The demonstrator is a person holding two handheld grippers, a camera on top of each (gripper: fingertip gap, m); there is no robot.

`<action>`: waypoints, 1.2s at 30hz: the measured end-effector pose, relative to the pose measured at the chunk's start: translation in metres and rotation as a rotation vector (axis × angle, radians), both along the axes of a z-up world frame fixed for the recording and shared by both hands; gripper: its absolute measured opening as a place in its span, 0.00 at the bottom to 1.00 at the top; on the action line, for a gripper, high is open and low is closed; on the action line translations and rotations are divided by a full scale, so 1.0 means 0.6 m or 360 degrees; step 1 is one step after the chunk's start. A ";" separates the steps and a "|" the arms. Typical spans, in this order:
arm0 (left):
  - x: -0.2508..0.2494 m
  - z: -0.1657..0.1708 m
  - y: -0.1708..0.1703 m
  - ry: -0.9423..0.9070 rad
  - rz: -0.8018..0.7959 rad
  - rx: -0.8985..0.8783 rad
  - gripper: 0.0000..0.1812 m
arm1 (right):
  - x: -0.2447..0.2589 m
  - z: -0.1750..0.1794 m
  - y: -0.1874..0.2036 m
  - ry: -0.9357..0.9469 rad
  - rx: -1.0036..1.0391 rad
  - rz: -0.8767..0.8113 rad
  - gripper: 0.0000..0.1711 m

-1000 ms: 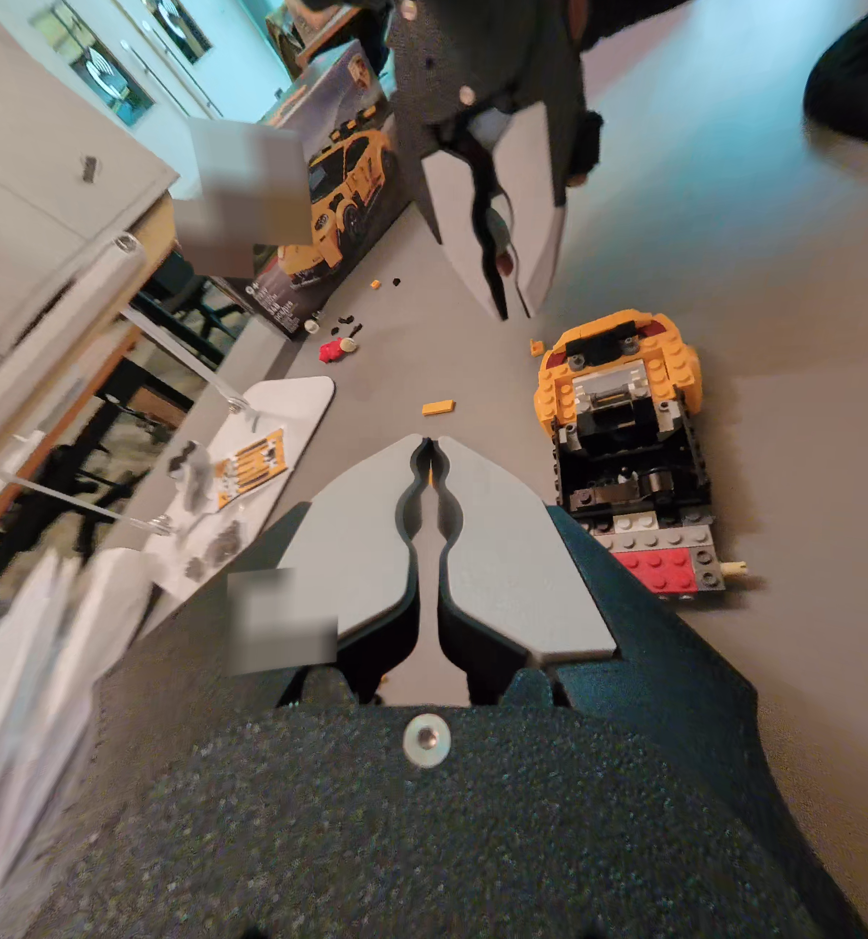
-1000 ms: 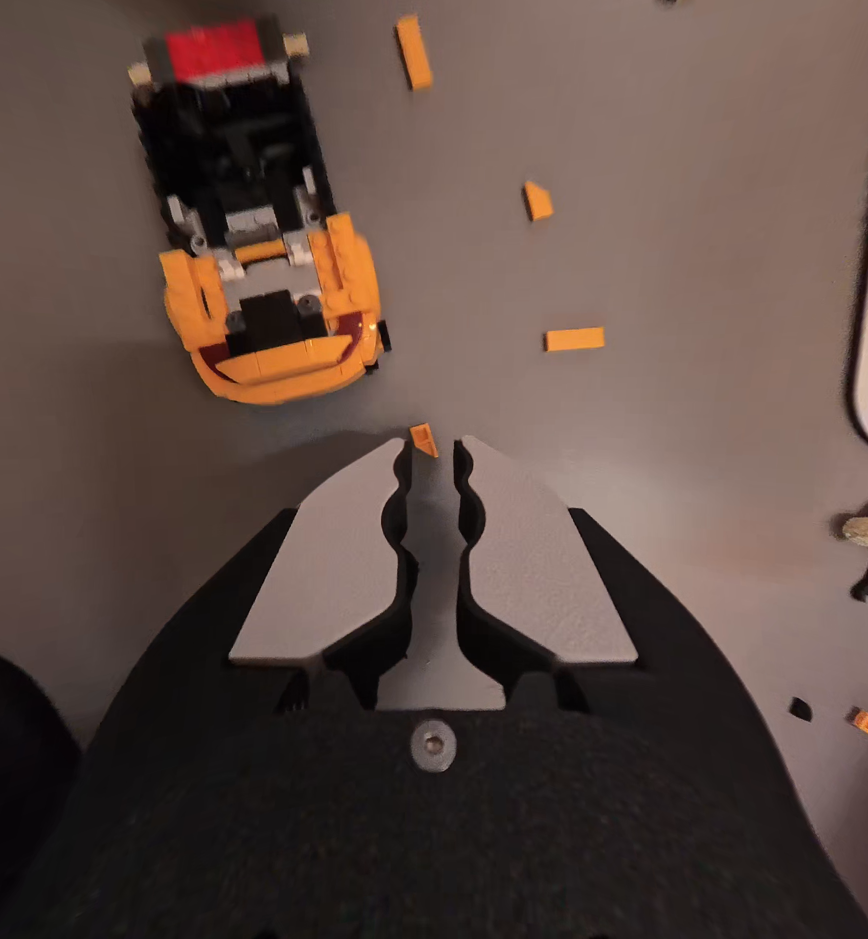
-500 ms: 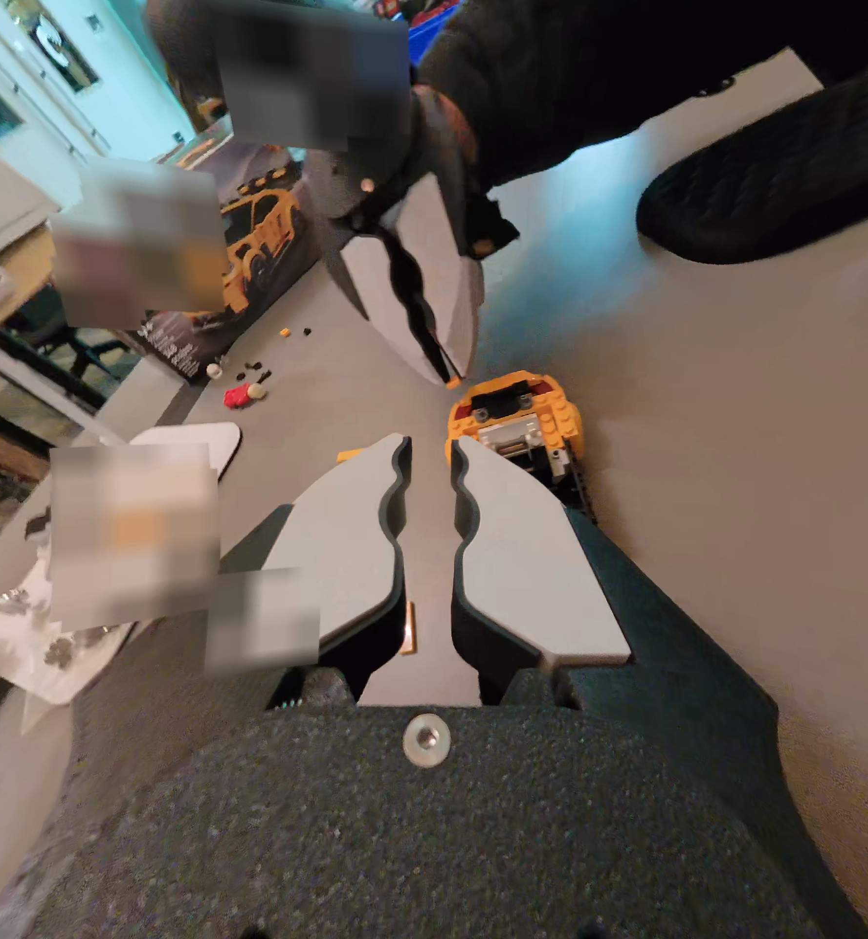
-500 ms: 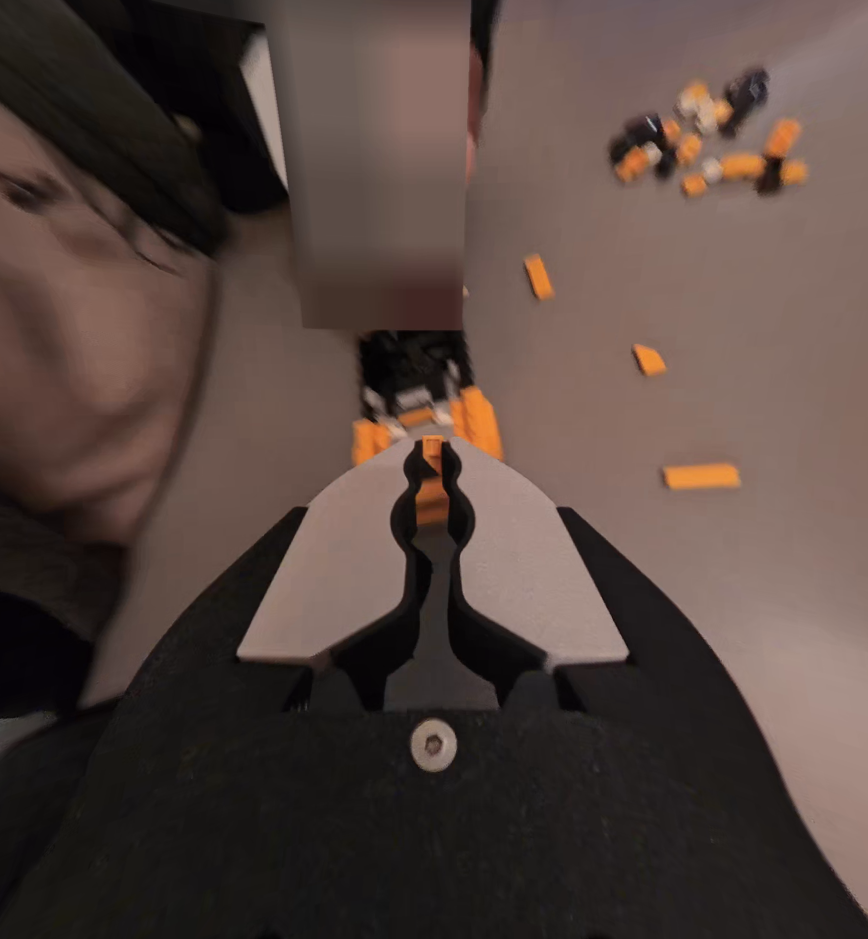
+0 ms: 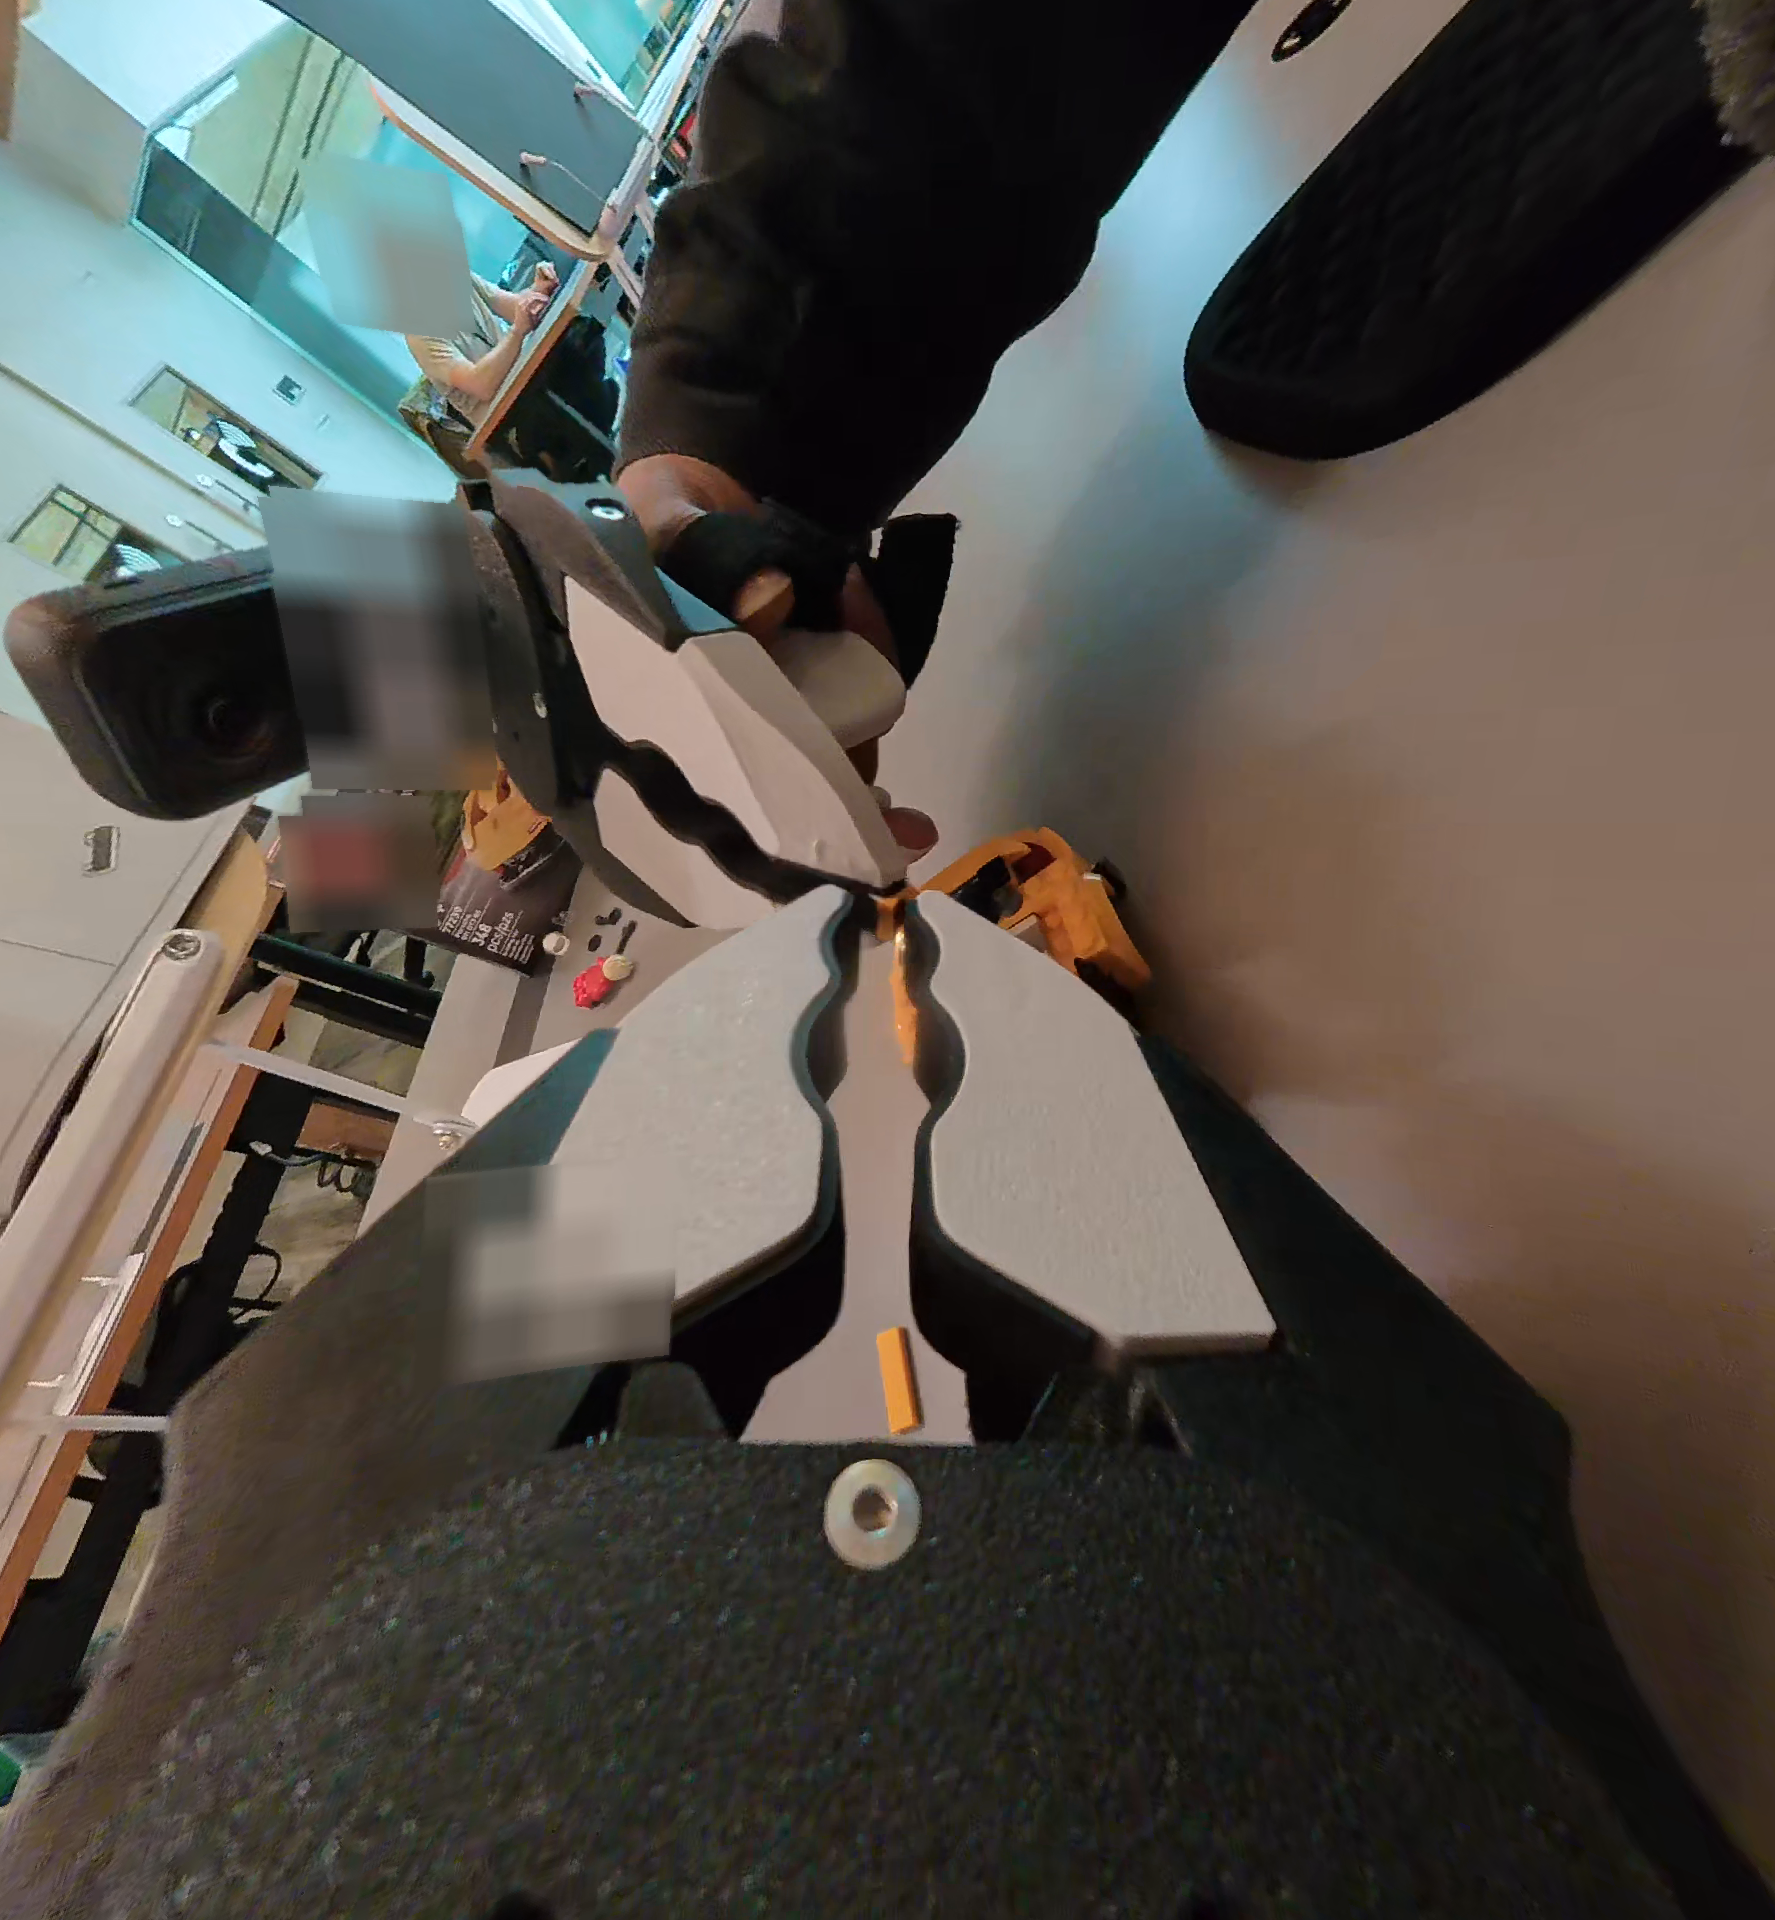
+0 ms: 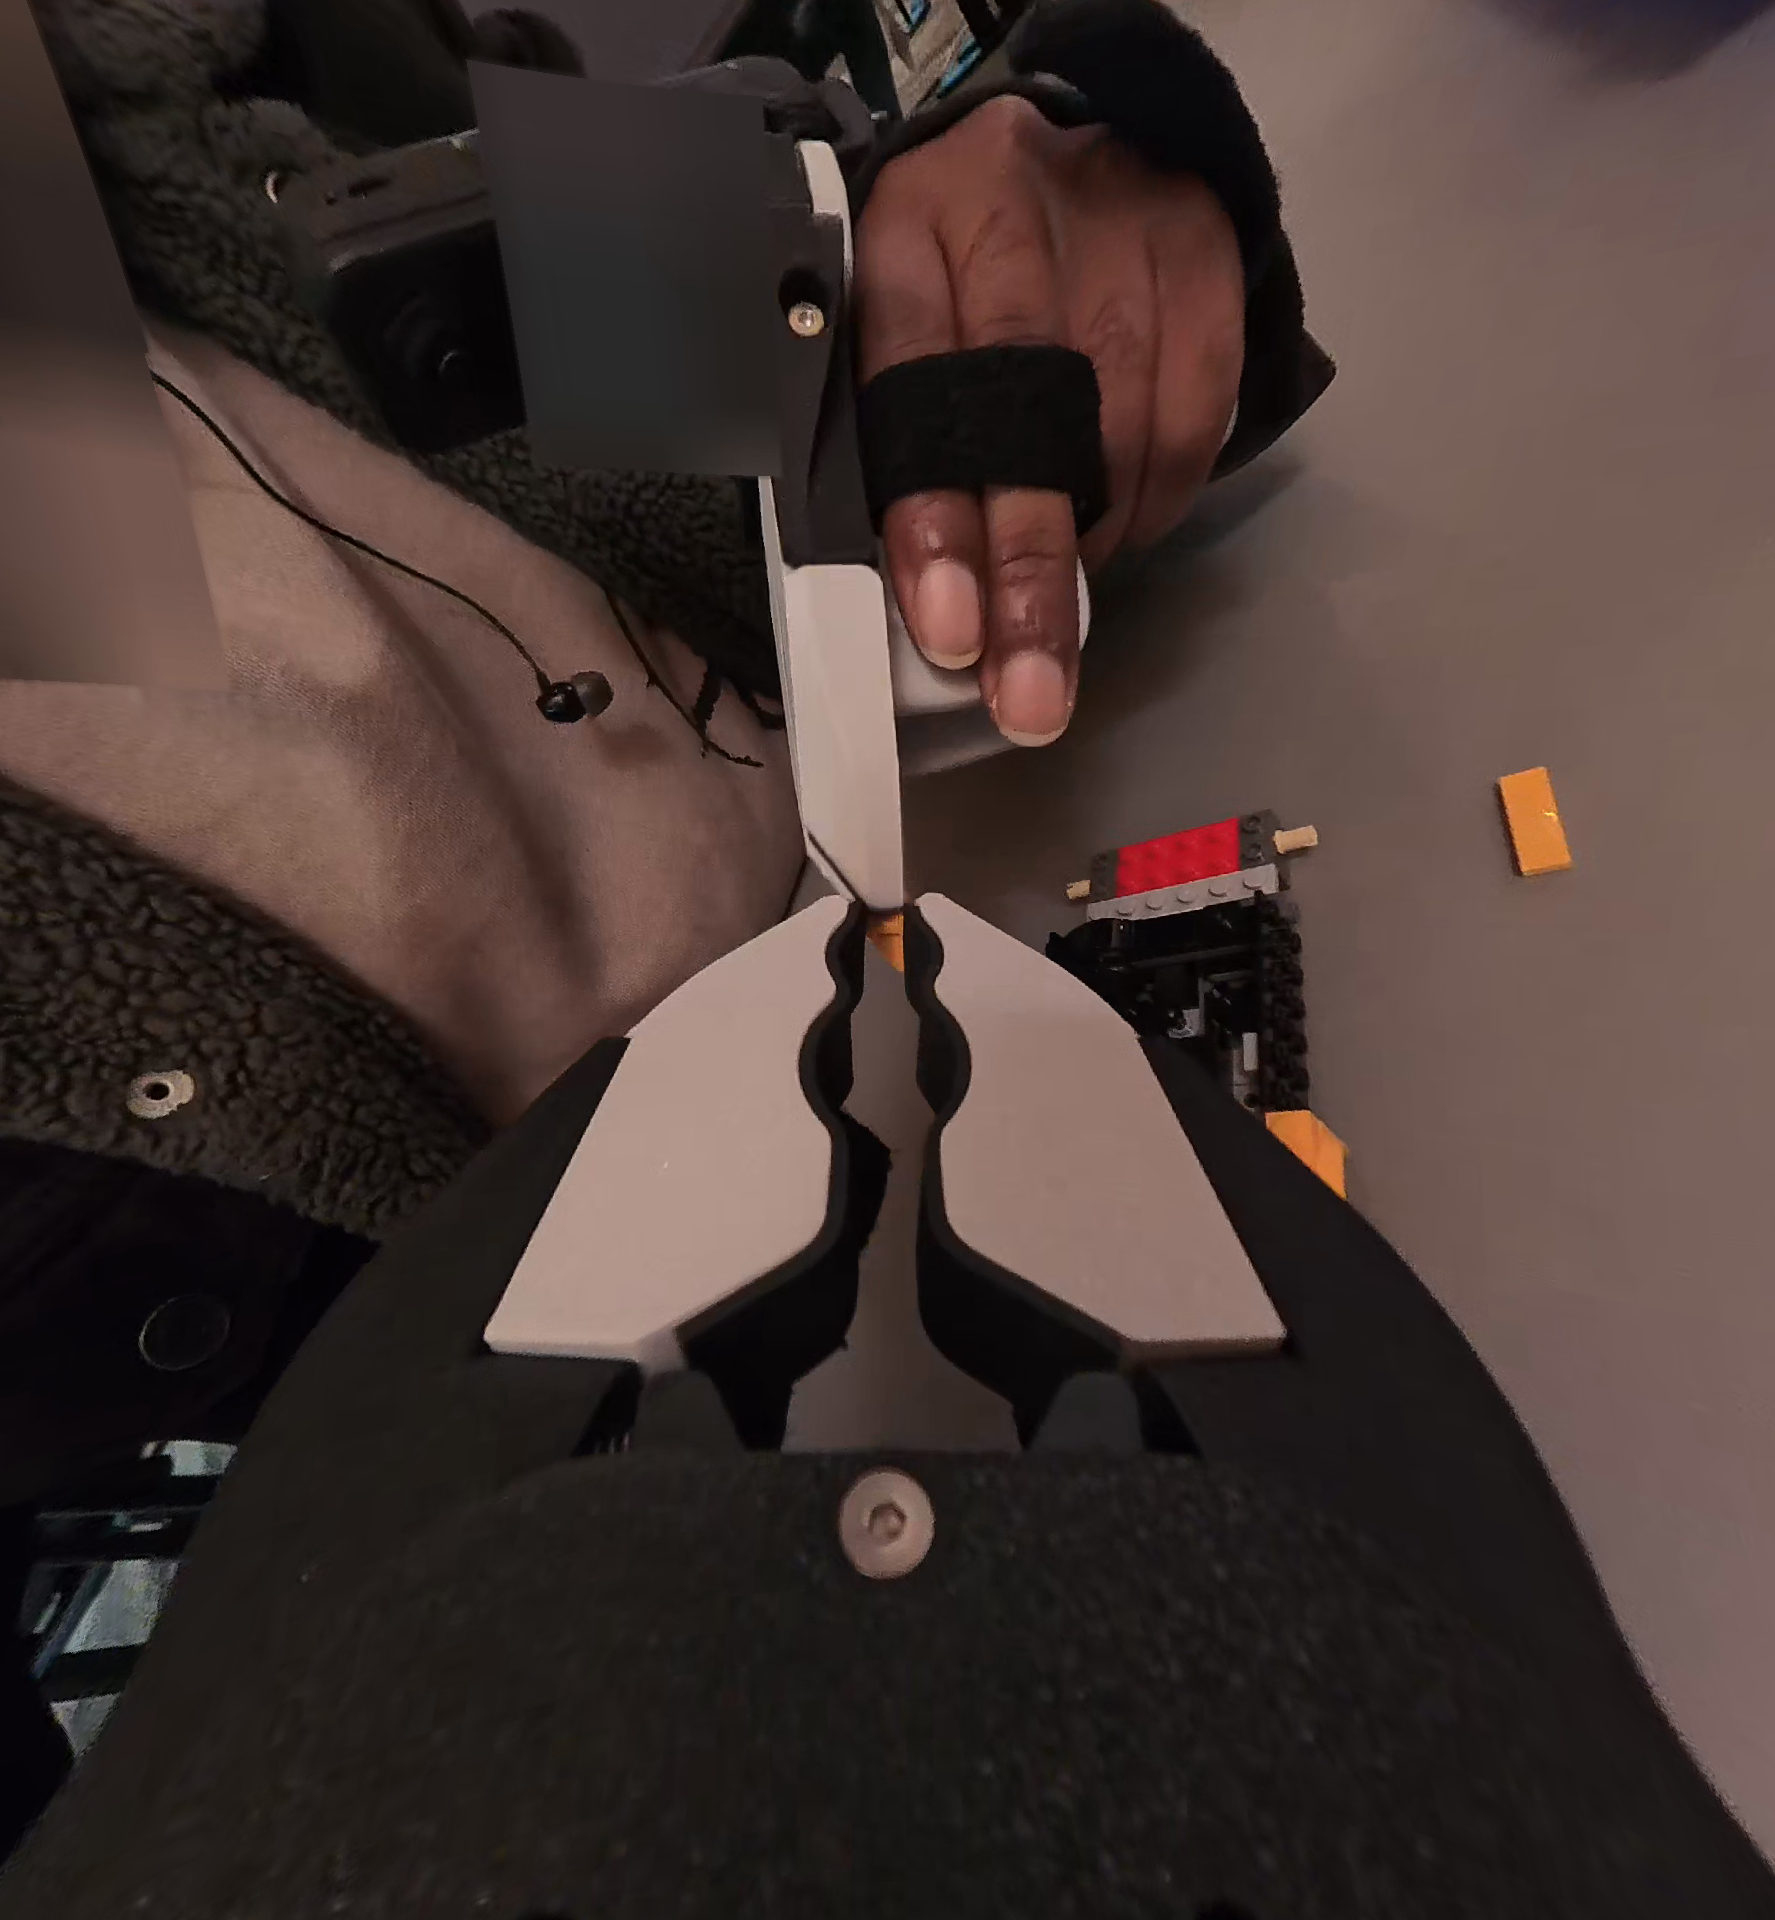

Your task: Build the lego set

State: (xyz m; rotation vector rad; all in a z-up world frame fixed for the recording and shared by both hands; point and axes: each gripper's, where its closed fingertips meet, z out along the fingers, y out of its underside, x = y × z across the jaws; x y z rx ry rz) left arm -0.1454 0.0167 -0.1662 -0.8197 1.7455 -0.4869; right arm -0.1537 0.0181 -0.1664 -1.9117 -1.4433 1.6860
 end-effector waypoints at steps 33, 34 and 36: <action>0.005 -0.009 0.079 -0.0008 0.0171 -0.2542 0.09 | 0.046 -0.007 0.092 -0.0385 0.1485 -0.0492 0.05; 0.002 -0.018 0.082 0.0032 0.0216 -0.2400 0.08 | 0.058 -0.017 0.096 -0.0413 0.1408 -0.0471 0.05; -0.001 -0.036 0.084 0.0126 0.0288 -0.2129 0.12 | 0.074 -0.036 0.102 -0.0455 0.1278 -0.0446 0.05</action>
